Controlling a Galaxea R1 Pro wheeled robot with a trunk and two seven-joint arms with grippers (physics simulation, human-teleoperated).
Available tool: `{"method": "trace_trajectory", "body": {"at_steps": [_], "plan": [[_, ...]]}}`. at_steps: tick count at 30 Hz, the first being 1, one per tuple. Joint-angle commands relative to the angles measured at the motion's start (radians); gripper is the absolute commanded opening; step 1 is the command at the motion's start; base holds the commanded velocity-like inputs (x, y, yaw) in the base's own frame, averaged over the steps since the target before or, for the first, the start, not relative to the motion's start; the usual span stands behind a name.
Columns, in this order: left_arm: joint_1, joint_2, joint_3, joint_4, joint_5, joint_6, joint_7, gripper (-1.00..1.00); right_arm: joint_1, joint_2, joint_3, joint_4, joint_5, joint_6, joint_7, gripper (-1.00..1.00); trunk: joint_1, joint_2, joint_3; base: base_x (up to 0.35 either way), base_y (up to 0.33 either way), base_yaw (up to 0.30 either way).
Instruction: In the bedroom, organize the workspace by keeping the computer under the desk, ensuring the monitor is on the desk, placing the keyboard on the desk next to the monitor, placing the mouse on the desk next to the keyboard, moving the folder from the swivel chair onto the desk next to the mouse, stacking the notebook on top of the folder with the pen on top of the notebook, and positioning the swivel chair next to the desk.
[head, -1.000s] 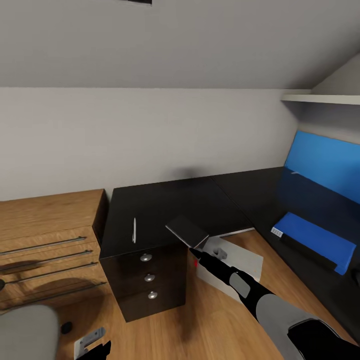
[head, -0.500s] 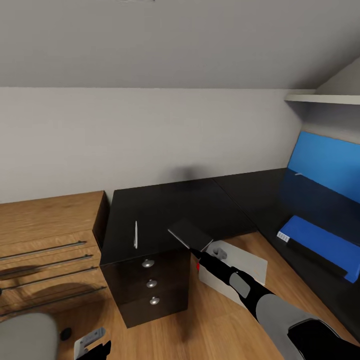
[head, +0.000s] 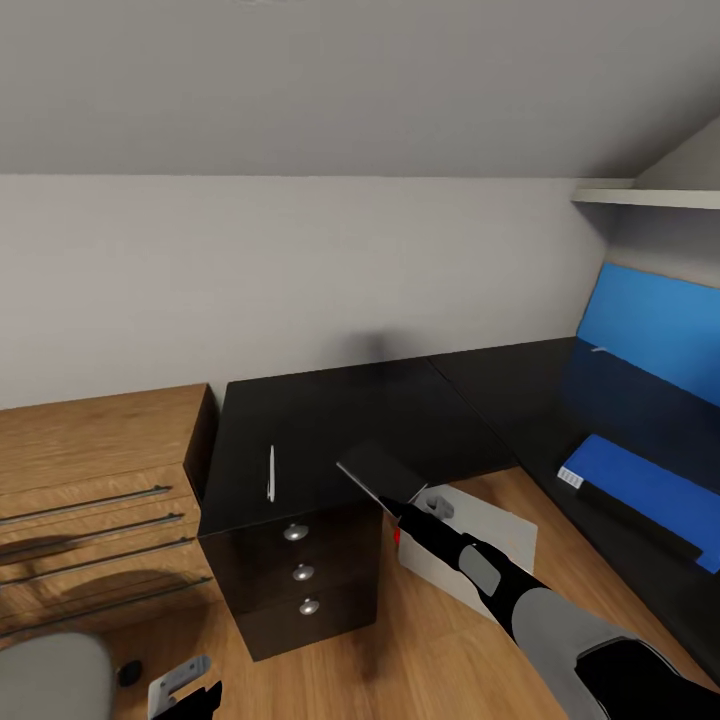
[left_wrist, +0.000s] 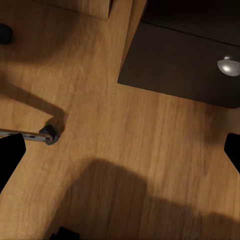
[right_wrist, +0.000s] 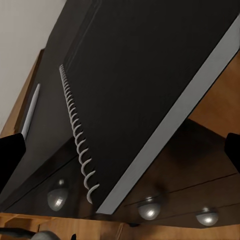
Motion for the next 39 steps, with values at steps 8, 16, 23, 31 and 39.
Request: {"method": "trace_trajectory", "body": {"at_steps": [8, 16, 23, 31, 39], "plan": [[0.000, -0.001, 0.001, -0.002, 0.011, 0.006, 0.004, 1.00, -0.001, -0.002, 0.001, 0.000, -0.012, 0.008, 0.001, 1.00, 0.000, -0.001, -0.001, 0.002, 0.000, 0.000], [0.000, -0.001, 0.001, -0.002, 0.011, 0.006, 0.004, 1.00, -0.001, -0.002, 0.001, 0.001, -0.015, 0.013, -0.001, 1.00, 0.000, -0.001, -0.001, 0.000, 0.000, 0.000], [0.000, -0.001, 0.001, -0.002, 0.011, 0.006, 0.005, 1.00, -0.001, -0.002, -0.003, 0.010, -0.020, 0.021, -0.002, 1.00, 0.000, -0.001, -0.001, 0.000, 0.000, 0.000], [0.000, -0.001, 0.001, -0.002, 0.011, 0.006, 0.004, 1.00, -0.001, -0.005, -0.007, 0.014, -0.072, 0.091, -0.002, 1.00, 0.000, -0.001, -0.001, 0.000, 0.000, 0.000], [0.000, -0.001, 0.001, -0.002, 0.011, 0.006, 0.004, 1.00, -0.001, -0.008, -0.007, 0.014, -0.131, 0.114, -0.002, 1.00, 0.000, -0.001, -0.001, 0.000, 0.000, 0.000]]}}
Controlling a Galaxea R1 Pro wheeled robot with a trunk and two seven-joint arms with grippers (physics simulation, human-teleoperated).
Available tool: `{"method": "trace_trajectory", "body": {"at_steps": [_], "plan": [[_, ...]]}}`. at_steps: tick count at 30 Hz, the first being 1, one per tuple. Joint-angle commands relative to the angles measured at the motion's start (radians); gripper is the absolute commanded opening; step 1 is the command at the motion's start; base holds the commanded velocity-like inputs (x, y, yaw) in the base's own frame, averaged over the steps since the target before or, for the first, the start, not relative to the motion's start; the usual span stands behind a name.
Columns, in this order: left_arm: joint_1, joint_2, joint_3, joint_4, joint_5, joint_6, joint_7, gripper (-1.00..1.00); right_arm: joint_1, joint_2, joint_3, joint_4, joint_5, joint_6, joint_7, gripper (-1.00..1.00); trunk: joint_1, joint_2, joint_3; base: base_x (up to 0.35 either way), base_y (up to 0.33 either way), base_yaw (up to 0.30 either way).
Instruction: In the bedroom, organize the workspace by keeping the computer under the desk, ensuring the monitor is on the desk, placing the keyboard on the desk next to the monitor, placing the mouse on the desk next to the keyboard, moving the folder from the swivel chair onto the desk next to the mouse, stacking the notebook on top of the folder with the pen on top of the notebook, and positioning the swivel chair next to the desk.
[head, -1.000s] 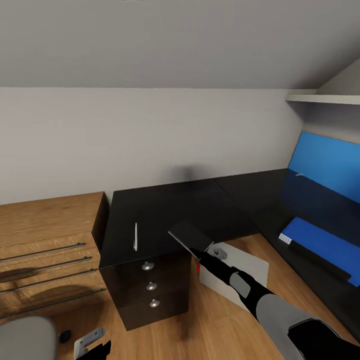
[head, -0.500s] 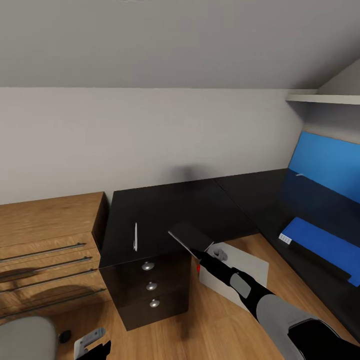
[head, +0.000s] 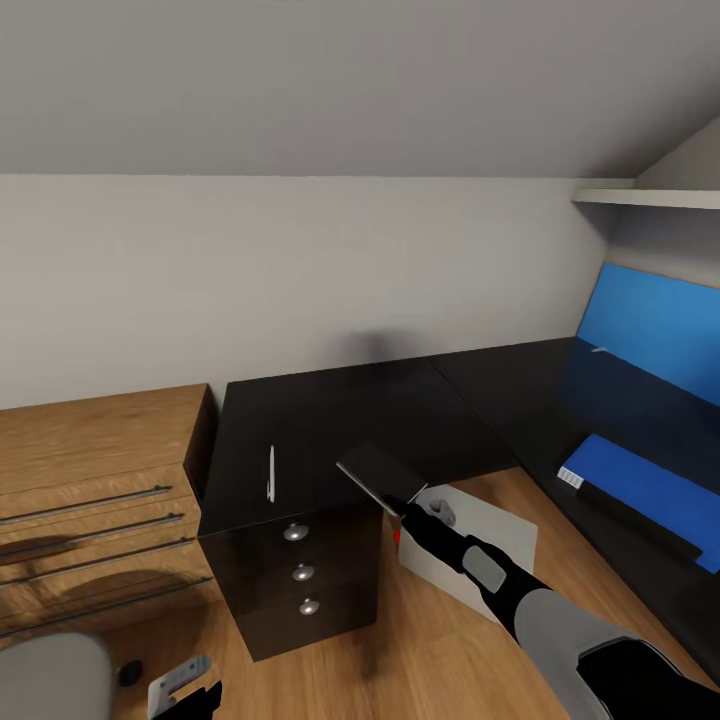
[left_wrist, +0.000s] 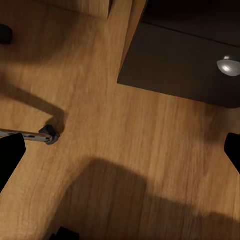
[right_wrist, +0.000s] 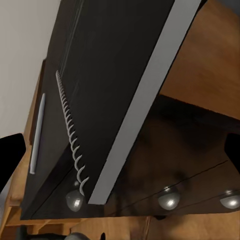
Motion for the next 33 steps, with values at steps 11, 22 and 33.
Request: {"method": "trace_trajectory", "body": {"at_steps": [11, 22, 33], "plan": [[0.000, -0.001, 0.001, -0.002, 0.011, 0.005, 0.005, 1.00, -0.001, 0.001, 0.003, 0.001, -0.015, 0.006, 0.003, 1.00, 0.000, -0.001, -0.001, 0.097, 0.022, 0.000], [0.000, -0.001, 0.001, -0.002, 0.011, 0.006, 0.005, 1.00, -0.001, 0.002, 0.005, 0.002, -0.015, 0.006, 0.001, -1.00, 0.000, -0.001, -0.001, 0.006, 0.001, 0.000], [0.000, -0.001, 0.001, -0.002, 0.011, 0.006, 0.005, 1.00, -0.001, 0.001, 0.005, 0.002, -0.015, 0.006, 0.000, -1.00, 0.000, -0.001, -0.001, 0.000, 0.000, 0.000]]}}
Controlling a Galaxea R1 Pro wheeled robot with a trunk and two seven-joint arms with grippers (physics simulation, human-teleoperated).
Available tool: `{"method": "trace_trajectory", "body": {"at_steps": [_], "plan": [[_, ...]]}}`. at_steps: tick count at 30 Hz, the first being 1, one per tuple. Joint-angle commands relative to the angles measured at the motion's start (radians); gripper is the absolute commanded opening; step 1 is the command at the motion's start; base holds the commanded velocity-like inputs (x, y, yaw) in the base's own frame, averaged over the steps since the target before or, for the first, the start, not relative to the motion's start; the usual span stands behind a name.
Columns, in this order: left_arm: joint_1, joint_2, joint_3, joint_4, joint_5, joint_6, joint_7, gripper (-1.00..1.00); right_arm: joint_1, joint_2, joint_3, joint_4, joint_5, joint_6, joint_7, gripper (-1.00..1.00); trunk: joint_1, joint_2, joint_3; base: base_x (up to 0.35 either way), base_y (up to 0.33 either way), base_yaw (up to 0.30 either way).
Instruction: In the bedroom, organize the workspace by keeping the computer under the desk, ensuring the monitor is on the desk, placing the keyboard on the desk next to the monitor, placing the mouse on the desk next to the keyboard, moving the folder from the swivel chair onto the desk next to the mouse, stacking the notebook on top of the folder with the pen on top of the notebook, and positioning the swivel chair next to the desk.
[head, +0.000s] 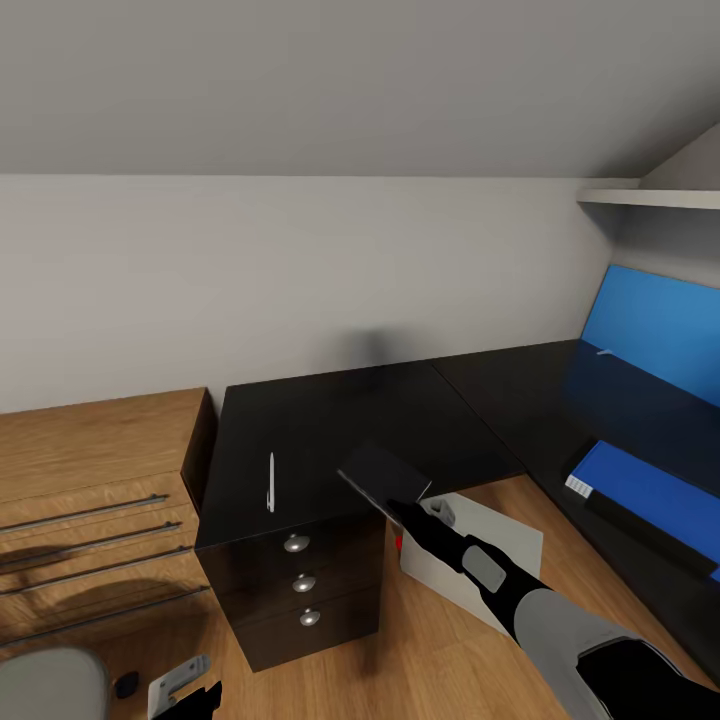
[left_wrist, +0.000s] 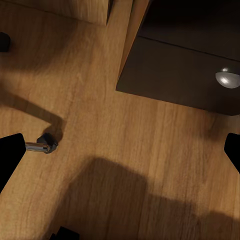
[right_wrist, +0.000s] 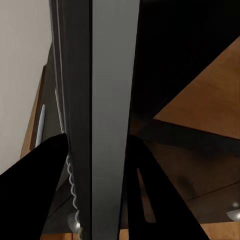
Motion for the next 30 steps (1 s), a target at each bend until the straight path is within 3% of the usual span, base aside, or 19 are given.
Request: {"method": "trace_trajectory", "body": {"at_steps": [1, 30], "plan": [[0.000, -0.001, 0.001, -0.002, 0.011, 0.006, 0.004, 1.00, -0.001, 0.000, 0.007, 0.001, -0.007, 0.005, 0.001, -1.00, 0.000, 0.000, -0.001, 0.000, 0.000, 0.000], [0.000, -0.001, 0.001, -0.002, 0.011, 0.006, 0.004, 1.00, -0.001, -0.004, 0.006, -0.001, -0.009, 0.017, 0.003, -1.00, -0.111, 0.203, 0.090, 0.000, 0.000, 0.000]]}}
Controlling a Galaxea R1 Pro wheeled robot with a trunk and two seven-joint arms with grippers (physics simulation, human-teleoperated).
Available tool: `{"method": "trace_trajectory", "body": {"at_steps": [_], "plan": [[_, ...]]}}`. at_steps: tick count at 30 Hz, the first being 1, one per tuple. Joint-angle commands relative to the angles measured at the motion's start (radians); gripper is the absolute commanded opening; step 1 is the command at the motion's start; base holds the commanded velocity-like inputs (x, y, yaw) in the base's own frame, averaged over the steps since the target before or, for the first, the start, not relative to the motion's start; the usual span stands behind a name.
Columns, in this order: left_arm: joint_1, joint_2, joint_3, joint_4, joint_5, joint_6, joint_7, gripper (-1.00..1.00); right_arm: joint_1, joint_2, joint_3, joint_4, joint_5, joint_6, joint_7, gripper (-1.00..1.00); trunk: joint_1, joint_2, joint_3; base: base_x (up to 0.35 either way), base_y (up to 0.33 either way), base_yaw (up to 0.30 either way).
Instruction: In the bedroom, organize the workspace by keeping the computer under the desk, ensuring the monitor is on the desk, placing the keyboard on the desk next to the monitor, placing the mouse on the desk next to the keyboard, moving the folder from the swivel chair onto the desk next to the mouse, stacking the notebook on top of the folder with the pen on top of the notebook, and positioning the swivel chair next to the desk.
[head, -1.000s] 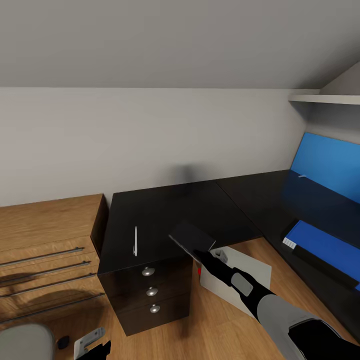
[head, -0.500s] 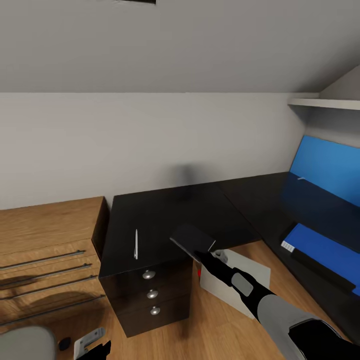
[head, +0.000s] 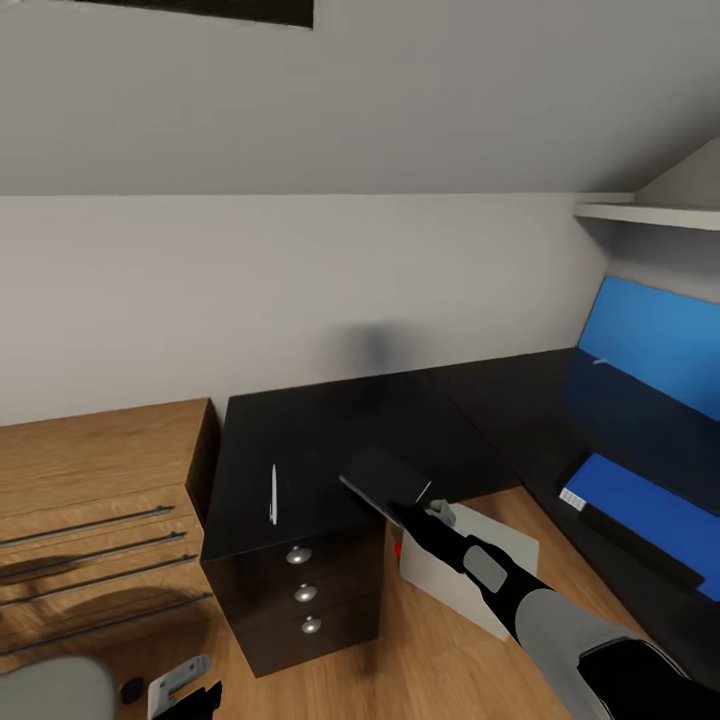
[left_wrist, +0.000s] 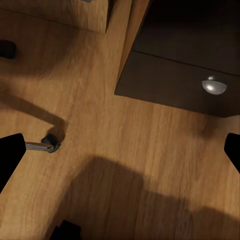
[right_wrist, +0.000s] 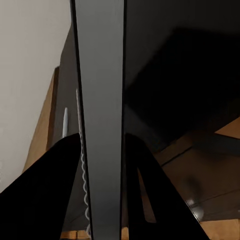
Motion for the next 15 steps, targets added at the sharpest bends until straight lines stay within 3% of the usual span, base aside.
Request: {"method": "trace_trajectory", "body": {"at_steps": [1, 8, 15], "plan": [[0.000, -0.001, 0.001, -0.002, 0.011, 0.006, 0.004, 1.00, -0.001, -0.001, 0.003, 0.000, -0.010, 0.010, 0.001, -1.00, -0.004, 0.007, 0.002, 0.000, 0.000, 0.000], [0.000, -0.001, 0.001, -0.002, 0.011, 0.006, 0.004, 1.00, -0.001, -0.012, 0.003, -0.003, -0.010, 0.040, 0.001, -1.00, -0.004, 0.007, 0.002, 0.000, 0.000, 0.000], [0.000, -0.001, 0.001, 0.026, 0.010, 0.004, 0.002, 1.00, -0.001, -0.041, 0.001, -0.008, -0.012, 0.089, 0.016, -1.00, -0.004, 0.007, 0.002, -0.011, -0.013, 0.000]]}}
